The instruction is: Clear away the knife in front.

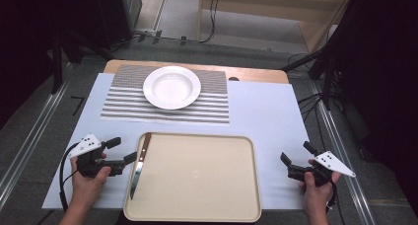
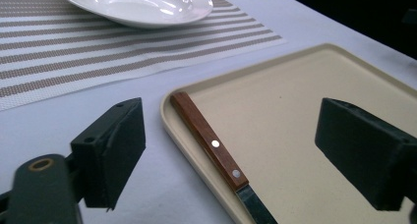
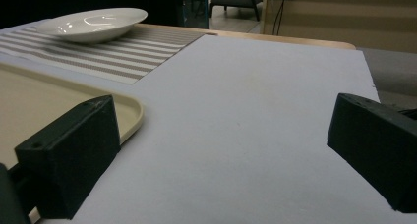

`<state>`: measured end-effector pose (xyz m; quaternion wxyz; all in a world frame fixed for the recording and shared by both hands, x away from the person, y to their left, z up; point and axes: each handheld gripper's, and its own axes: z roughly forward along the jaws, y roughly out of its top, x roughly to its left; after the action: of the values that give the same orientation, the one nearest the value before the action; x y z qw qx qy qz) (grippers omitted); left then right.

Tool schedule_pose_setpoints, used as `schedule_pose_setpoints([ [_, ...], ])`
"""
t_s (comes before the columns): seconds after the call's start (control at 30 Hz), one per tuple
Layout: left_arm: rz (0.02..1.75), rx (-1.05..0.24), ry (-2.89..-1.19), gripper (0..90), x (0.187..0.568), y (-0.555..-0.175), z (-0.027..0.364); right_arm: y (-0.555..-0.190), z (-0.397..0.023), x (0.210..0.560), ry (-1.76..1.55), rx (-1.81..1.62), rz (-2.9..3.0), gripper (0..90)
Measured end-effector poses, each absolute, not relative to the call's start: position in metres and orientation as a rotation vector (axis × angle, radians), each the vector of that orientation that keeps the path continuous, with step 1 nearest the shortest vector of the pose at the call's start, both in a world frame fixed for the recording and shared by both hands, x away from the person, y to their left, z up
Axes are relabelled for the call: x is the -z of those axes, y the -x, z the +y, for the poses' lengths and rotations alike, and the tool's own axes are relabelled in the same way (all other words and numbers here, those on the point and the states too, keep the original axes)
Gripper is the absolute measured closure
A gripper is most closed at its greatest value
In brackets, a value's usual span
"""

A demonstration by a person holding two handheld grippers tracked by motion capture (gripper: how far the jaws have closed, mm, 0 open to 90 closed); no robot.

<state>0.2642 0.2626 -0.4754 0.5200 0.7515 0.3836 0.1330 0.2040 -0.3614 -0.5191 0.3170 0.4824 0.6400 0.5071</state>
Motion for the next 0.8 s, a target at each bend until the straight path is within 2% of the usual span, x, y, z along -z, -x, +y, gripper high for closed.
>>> schedule_pose_setpoints([
  [0.2, 0.94, -0.363, -1.78, 5.5, 0.474, -0.265, 0.275, -0.204, -0.361, 0.519, -1.271, -1.336, 1.686, 0.0],
  [0.27, 0.948, -0.362, -1.769, 1.5, 0.475, -0.267, 0.281, -0.204, -0.361, 0.519, -1.272, -1.336, 1.684, 0.0],
  [0.8, 1.008, -0.447, -1.729, 0.0, 0.479, -0.261, 0.317, -0.204, -0.361, 0.519, -1.271, -1.331, 1.685, 0.0],
])
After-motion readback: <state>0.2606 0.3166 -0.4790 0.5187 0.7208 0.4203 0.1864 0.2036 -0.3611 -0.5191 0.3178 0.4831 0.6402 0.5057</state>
